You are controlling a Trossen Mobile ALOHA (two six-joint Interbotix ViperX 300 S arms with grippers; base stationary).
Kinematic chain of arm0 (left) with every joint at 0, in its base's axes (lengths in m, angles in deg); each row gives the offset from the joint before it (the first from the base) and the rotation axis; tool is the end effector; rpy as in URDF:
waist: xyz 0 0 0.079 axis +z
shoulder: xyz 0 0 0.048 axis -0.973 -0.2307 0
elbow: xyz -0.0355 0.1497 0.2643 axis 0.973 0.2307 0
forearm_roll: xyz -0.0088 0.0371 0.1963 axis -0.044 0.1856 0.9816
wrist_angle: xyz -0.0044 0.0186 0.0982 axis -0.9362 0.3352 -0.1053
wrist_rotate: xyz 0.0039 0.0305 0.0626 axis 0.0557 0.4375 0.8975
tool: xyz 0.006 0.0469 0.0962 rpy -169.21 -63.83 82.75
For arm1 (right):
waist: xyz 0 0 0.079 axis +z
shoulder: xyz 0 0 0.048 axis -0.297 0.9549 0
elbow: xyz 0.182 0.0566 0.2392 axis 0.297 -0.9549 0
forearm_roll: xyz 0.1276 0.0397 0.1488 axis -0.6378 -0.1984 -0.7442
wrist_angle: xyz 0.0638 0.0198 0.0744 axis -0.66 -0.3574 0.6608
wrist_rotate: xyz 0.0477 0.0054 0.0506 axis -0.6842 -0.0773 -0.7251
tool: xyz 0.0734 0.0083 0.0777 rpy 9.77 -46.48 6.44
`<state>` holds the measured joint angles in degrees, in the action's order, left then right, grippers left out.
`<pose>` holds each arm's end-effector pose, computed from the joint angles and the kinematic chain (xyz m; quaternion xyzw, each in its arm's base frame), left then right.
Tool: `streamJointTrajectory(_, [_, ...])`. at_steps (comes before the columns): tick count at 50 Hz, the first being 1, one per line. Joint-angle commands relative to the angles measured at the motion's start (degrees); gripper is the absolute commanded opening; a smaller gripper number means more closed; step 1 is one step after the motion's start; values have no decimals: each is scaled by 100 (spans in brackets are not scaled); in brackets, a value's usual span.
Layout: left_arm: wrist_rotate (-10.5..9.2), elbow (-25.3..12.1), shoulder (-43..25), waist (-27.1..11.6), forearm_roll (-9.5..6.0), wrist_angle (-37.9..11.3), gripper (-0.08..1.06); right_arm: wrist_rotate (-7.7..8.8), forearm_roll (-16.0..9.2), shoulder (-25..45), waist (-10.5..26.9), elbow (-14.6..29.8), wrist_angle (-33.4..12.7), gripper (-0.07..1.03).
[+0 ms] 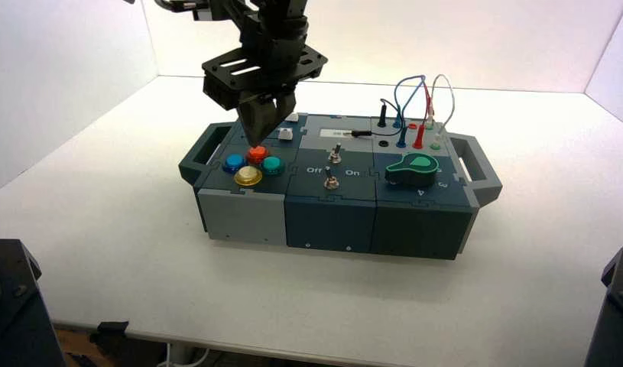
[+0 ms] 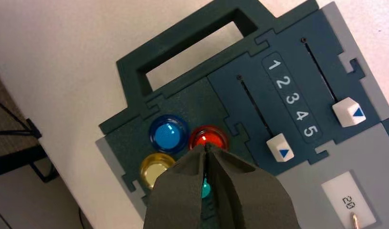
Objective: Push the red button with the right gripper.
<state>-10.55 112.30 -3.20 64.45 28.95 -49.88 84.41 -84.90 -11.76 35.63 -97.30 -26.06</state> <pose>0.2621 -0.0647 0.1930 0.1151 0.3931 -0.1529 0.8994 0.2570 0.3492 0.0503 -0.2394 0.5294 0.3660 0.7269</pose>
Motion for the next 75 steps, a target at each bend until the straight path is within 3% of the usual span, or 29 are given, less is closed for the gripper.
streamJointTrajectory(1, [-18, -79, 35, 26, 0, 44, 60, 26, 18, -44, -18, 185, 18, -2])
streamJointTrajectory(23, [-9, -88, 26, 18, 0, 44, 60, 26, 9, 246, -26, 193, 18, -2])
streamJointTrajectory(46, [-18, -79, 0, 26, 0, 44, 60, 18, 105, -211, -26, 53, -53, -1])
streamJointTrajectory(52, [-9, -79, -9, 26, 0, 44, 60, 9, 149, -580, -26, -35, -158, 14])
streamJointTrajectory(59, [-18, -79, -53, 18, 0, 44, 60, 18, 158, -1195, -26, -132, -413, 56])
streamJointTrajectory(61, [-9, -79, -79, 0, 0, 44, 60, 18, 167, -1354, -26, -158, -501, 61])
streamJointTrajectory(75, [-9, -79, -237, -132, 0, 44, 60, 0, 290, -3059, -26, -633, -1020, 71])
